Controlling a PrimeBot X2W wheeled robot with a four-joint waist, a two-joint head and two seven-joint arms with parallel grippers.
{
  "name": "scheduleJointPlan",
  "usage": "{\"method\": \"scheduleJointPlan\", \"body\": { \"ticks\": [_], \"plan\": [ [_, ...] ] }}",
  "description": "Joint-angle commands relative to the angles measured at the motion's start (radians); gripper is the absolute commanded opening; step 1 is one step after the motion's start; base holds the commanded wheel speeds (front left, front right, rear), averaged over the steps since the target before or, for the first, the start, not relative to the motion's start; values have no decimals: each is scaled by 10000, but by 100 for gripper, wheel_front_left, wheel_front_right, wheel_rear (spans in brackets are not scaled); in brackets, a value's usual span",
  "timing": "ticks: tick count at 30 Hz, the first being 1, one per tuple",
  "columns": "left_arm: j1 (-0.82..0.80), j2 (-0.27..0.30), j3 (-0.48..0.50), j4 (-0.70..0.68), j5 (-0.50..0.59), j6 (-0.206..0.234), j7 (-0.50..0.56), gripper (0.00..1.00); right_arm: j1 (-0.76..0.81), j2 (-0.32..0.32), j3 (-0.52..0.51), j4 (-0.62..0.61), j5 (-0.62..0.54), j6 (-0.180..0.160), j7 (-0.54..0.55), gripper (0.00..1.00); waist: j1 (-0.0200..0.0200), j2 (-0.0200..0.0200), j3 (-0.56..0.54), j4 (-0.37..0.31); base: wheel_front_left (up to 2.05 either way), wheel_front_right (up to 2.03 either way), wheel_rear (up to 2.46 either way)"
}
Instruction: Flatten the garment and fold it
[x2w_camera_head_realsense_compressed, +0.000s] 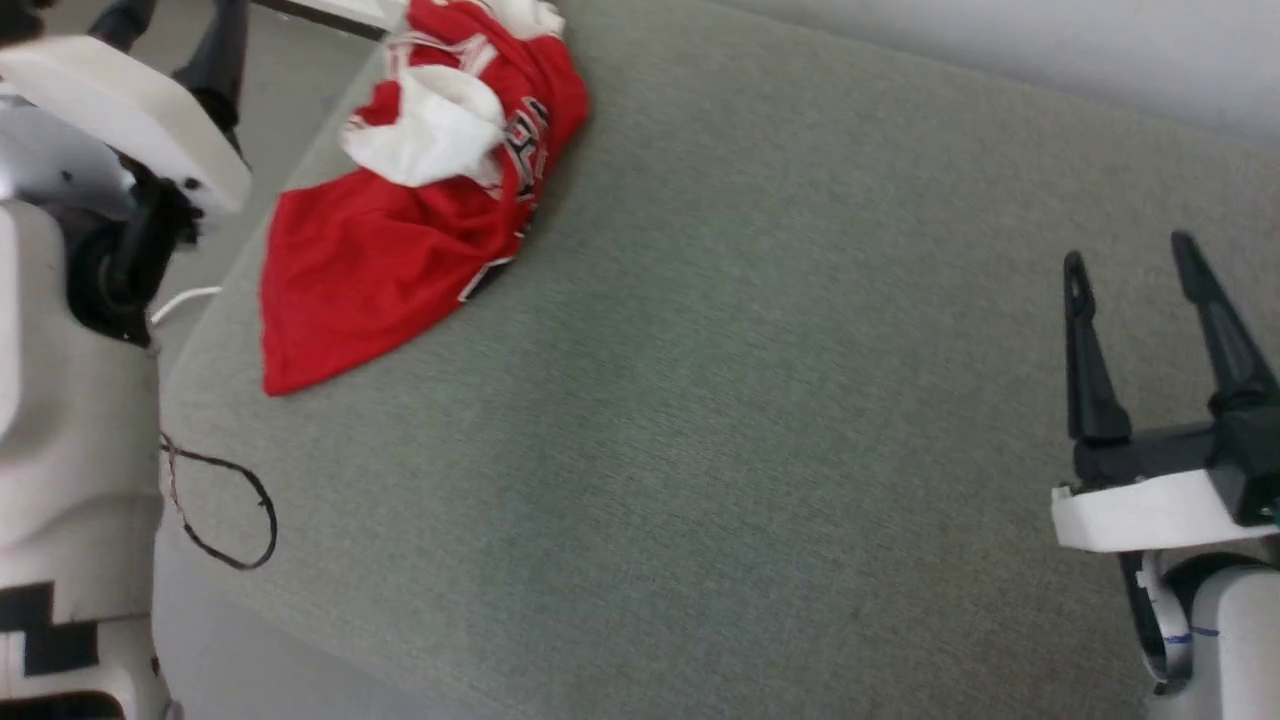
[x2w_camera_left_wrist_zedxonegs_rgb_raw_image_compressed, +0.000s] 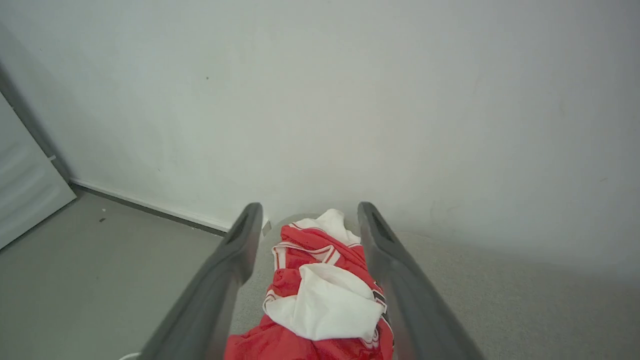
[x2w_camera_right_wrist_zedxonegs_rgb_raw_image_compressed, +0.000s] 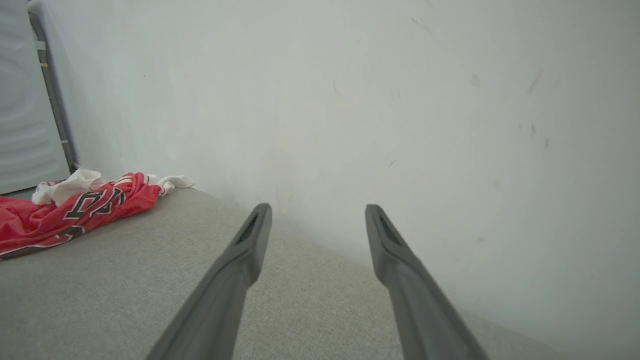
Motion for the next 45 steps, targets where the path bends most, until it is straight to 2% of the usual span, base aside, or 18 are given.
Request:
{"method": "scheduleJointPlan", "body": {
  "ticks": [1, 7, 14, 20, 25, 27, 31, 35, 45],
  "plan": [
    [-164, 71, -18, 125, -74, -75, 69, 100, -154, -16, 5, -162, -80, -17, 43, 100, -3, -2, 1083, -937, 0, 0, 0],
    [-582, 471, -242, 1304, -683, -136, 1156, 100, -365, -27, 51, -1223, -302, -17, 407, 100, -3, -2, 1855, -1573, 0, 0, 0],
    [-584, 1043, -864, 1993, -1648, -163, 1935, 100, -513, -59, 115, -2228, -467, -17, 653, 100, -3, -2, 2465, -2268, 0, 0, 0],
    [-608, 1206, -918, 2842, -2077, -149, 2174, 100, -442, -81, 56, -2599, -477, -17, 784, 100, -3, -2, 2906, -2610, 0, 0, 0],
    [-745, 1366, -998, 3600, -1785, 215, 1992, 100, -425, -78, 95, -2788, -489, -17, 799, 100, -3, -2, 3164, -2809, 0, 0, 0],
    [-810, 1382, -1083, 3816, -1668, 247, 1864, 0, -442, -95, 65, -2844, -491, -17, 814, 100, -3, -2, 3232, -2841, 0, 0, 0],
    [-1029, 1381, -1101, 4138, -1574, 246, 1358, 0, -512, -106, 35, -2860, -510, -17, 802, 100, -3, -2, 3199, -2867, 0, 0, 0],
    [-1347, 1622, -1139, 4307, -1438, 215, 1062, 0, -562, -77, 3, -2548, -343, -17, 544, 100, -3, -2, 2798, -2883, 0, 0, 0],
    [-1958, 2193, -1441, 3682, -1315, 12, 1187, 0, -362, -21, -111, -1030, 662, -17, -397, 100, -3, -2, 703, -2940, 0, 0, 0]
  ]
}}
